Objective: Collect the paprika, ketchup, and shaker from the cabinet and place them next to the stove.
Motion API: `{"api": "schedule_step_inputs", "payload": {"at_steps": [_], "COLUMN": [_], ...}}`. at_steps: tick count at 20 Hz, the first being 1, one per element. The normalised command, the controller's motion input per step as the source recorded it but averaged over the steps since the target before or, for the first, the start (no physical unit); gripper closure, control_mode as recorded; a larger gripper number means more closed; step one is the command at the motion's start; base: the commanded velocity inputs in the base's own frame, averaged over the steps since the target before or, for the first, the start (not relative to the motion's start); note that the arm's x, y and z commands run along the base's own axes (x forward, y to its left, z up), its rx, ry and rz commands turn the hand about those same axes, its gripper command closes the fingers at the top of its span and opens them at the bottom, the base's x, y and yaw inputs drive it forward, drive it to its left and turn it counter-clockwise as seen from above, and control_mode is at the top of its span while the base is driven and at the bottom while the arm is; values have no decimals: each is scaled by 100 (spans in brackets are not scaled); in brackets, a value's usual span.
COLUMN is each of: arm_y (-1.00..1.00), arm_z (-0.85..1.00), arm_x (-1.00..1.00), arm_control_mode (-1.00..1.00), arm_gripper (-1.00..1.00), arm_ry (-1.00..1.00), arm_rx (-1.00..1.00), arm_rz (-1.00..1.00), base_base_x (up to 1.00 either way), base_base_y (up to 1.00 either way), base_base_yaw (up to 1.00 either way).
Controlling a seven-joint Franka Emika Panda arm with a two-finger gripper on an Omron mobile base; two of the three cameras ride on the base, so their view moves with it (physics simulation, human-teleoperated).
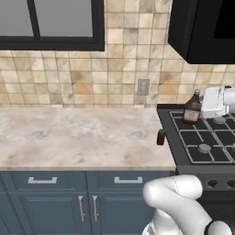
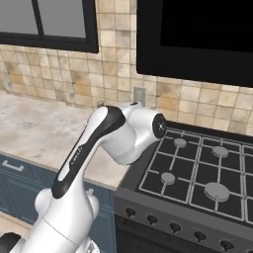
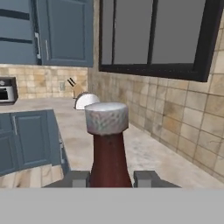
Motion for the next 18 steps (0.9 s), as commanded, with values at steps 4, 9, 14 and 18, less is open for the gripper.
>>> {"api": "schedule_step_inputs", "payload": {"at_steps": [4, 9, 14, 18], "arm_y": [-17, -12, -2, 0], "arm_z": [-19, -25, -23, -25], "arm_x": [40, 33, 26, 21], "arm_control_mode": [-100, -100, -100, -100], "arm_gripper": [100, 100, 100, 100], "arm_ry": [6, 0, -2, -3], "arm_rx": [0, 0, 1, 3], "arm_rz": [1, 0, 0, 0], "base_base_x": [0, 0, 0, 0], "base_base_y": [0, 0, 0, 0], "base_base_yaw": [0, 0, 0, 0]}}
